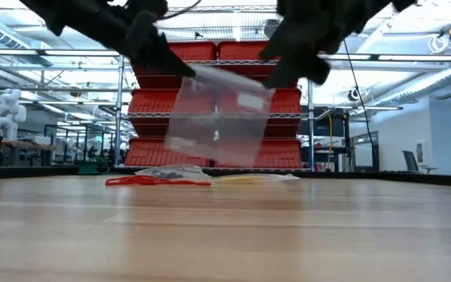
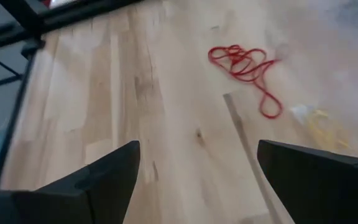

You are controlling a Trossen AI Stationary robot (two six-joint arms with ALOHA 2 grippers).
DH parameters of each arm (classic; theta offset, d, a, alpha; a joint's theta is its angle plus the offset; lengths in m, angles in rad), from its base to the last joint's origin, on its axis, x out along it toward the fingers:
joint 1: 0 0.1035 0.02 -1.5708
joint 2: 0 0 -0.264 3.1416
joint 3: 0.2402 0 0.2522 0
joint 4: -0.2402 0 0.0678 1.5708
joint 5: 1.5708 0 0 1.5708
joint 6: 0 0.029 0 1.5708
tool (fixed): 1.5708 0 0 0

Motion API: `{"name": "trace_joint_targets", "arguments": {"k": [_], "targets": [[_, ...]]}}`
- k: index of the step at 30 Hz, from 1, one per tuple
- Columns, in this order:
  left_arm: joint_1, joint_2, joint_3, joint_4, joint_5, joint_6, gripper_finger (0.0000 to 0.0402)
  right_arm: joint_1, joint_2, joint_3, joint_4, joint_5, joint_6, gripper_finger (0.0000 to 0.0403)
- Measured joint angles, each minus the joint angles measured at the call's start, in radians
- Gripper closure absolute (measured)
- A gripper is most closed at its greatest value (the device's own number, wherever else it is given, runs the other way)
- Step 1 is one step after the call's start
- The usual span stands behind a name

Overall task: Sort rubber bands
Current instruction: Put the red rubber band into the transparent zip bag

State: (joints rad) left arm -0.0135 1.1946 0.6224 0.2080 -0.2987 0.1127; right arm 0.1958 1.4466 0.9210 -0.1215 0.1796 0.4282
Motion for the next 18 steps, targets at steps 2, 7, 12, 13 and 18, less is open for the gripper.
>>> {"name": "trace_joint_targets", "arguments": {"k": [2,7,12,13,18], "targets": [[0.008,-0.039,-0.012,0.016,-0.004,0.001,0.0401,0.006,0.071,-0.001,0.066,-0.001,-0.024,0.0085],[0.031,-0.157,-0.072,0.005,-0.043,0.001,0.0401,0.009,0.226,-0.002,0.255,0.001,-0.076,0.0085],[0.041,-0.240,-0.110,0.009,-0.046,-0.001,0.0401,-0.043,0.363,-0.001,0.382,0.046,-0.079,0.0085],[0.041,-0.250,-0.115,0.008,-0.049,-0.001,0.0401,-0.056,0.389,-0.001,0.403,0.067,-0.084,0.0085],[0.041,-0.290,-0.125,-0.010,-0.059,-0.001,0.0401,-0.119,0.490,0.043,0.438,0.107,-0.126,0.0092]]}}
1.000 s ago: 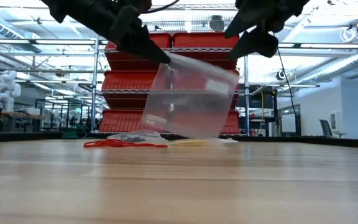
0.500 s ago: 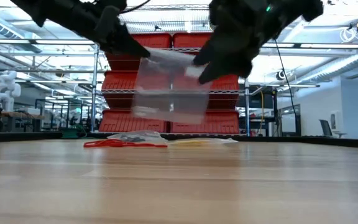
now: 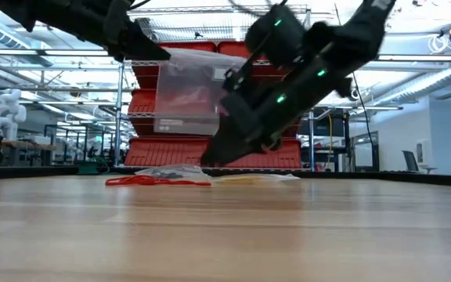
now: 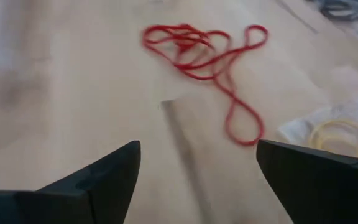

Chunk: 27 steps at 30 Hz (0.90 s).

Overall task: Sort rubber bands
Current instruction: Put the red rubber band into the transparent zip bag

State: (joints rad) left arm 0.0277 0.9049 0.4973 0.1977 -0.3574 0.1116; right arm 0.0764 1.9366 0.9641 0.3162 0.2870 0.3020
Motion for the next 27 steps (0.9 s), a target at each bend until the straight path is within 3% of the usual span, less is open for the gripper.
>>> {"name": "trace_joint_targets", "arguments": {"k": [15,19,23,27], "targets": [[0.000,-0.005,0.000,-0.028,-0.011,-0.002,0.0401,-0.100,0.210,0.191,-0.068,-0.017,-0.027,0.0254],[-0.001,-0.005,0.000,-0.028,-0.011,-0.002,0.0401,-0.101,0.200,0.195,-0.097,-0.057,-0.028,0.0318],[-0.001,-0.005,0.000,-0.028,-0.011,-0.002,0.0401,-0.080,0.145,0.193,-0.233,-0.070,-0.027,0.0389],[-0.001,-0.005,0.000,-0.028,-0.011,-0.002,0.0401,-0.046,0.061,0.188,-0.421,-0.098,-0.016,0.0395]]}}
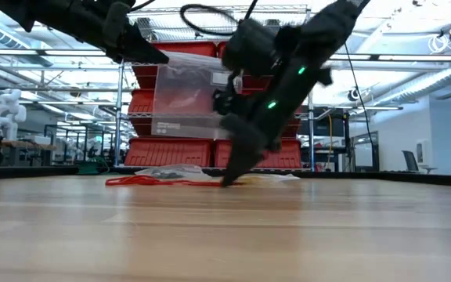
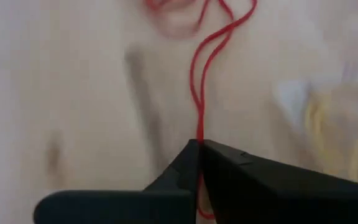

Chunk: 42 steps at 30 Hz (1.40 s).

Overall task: Sort rubber bands
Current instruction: Put the red rubber band into the transparent zip bag

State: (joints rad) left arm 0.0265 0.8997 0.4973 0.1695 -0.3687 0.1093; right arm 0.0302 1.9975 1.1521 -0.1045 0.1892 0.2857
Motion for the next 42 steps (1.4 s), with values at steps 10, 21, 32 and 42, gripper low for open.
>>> {"name": "trace_joint_targets", "arguments": {"k": [10,21,32,42], "targets": [[-0.001,0.000,0.000,-0.003,0.000,-0.010,0.0401,0.113,-0.163,-0.002,-0.444,-0.014,0.123,0.0402],[-0.001,0.000,0.000,-0.003,0.000,-0.021,0.0401,0.250,-0.173,-0.001,-0.683,-0.046,0.231,0.0403],[-0.001,0.000,0.000,-0.005,0.000,-0.021,0.0401,0.276,-0.176,-0.064,-0.691,-0.061,0.330,0.0388],[-0.001,0.000,0.000,-0.006,0.000,-0.022,0.0401,0.264,-0.176,-0.063,-0.767,-0.060,0.342,0.0285]]}}
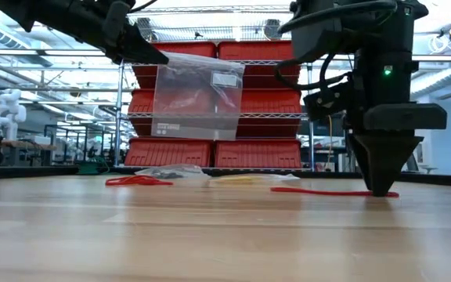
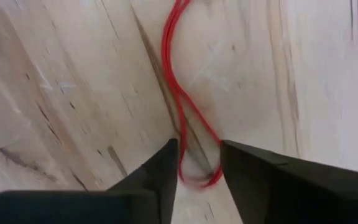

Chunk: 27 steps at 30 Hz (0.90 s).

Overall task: Sort rubber bands
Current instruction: Put the red rubber band into the transparent zip bag

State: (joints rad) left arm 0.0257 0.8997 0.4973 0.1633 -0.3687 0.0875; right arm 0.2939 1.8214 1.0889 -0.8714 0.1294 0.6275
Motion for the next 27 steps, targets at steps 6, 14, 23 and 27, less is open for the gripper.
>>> {"name": "trace_joint_targets", "arguments": {"k": [6,14,23,27], "targets": [[0.000,0.000,0.000,-0.001,0.000,0.000,0.0401,-0.013,0.000,-0.001,0.031,-0.002,-0.067,0.0289],[0.000,0.000,0.000,-0.001,0.000,0.000,0.0401,-0.060,0.003,-0.002,0.053,0.067,-0.205,0.0394],[0.000,0.000,0.000,-0.001,0.000,0.001,0.0401,-0.144,0.004,-0.003,0.185,0.212,-0.466,0.0402],[0.000,0.000,0.000,-0.001,0.001,0.004,0.0401,-0.165,0.004,-0.003,0.322,0.176,-0.576,0.0402]]}}
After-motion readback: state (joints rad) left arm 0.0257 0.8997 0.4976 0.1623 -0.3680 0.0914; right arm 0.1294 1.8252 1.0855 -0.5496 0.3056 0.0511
